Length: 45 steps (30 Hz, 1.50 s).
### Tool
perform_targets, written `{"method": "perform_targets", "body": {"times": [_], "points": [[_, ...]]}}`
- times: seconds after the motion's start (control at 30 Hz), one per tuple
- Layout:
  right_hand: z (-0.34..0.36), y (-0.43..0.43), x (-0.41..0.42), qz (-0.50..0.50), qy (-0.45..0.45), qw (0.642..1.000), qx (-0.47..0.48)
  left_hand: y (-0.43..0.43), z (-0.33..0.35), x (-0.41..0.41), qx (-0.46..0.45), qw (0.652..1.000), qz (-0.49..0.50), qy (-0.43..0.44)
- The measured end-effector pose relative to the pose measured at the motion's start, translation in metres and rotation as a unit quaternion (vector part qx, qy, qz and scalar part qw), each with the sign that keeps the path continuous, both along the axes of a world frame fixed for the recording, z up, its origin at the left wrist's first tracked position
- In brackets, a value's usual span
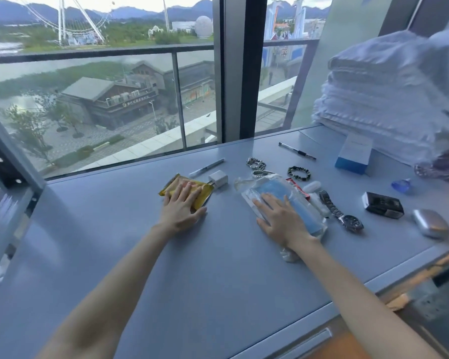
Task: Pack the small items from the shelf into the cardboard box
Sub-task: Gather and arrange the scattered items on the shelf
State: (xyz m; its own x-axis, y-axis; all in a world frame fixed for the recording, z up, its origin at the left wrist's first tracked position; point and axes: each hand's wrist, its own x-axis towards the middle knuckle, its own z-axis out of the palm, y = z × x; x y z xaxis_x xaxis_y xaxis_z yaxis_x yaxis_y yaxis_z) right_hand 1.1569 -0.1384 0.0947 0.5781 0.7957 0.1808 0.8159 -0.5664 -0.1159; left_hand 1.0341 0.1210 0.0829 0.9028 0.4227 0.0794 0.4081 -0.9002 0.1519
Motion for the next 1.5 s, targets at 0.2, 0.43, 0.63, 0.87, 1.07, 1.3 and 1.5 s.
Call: {"method": "perform_targets", "body": {"times": [0.2, 0.43, 0.63, 0.87, 1.07, 1.3, 1.5], "points": [[0.005, -0.028, 0.019, -0.035, -0.033, 0.999, -0.021, -0.040, 0.002, 0.046, -0.014, 0.998, -0.062, 0.005], [0.016, -0.071, 0.028, -0.039, -0.020, 0.999, 0.027, -0.079, 0.013, 0.072, -0.019, 0.995, -0.095, -0.001], [0.023, -0.152, 0.030, -0.063, -0.071, 0.990, 0.109, -0.140, 0.027, 0.086, 0.037, 0.984, -0.149, -0.092], [0.029, -0.282, 0.059, -0.154, -0.045, 0.983, 0.084, -0.293, 0.029, 0.136, 0.006, 0.959, -0.261, -0.113], [0.025, -0.372, 0.088, -0.159, -0.013, 0.985, 0.065, -0.384, 0.015, 0.170, 0.014, 0.962, -0.258, -0.087], [0.015, -0.369, 0.113, -0.099, 0.036, 0.993, 0.052, -0.399, 0.011, 0.185, 0.020, 0.975, -0.214, -0.052], [0.017, -0.330, 0.149, -0.083, 0.080, 0.992, 0.053, -0.376, 0.019, 0.206, 0.091, 0.972, -0.216, -0.024]]}}
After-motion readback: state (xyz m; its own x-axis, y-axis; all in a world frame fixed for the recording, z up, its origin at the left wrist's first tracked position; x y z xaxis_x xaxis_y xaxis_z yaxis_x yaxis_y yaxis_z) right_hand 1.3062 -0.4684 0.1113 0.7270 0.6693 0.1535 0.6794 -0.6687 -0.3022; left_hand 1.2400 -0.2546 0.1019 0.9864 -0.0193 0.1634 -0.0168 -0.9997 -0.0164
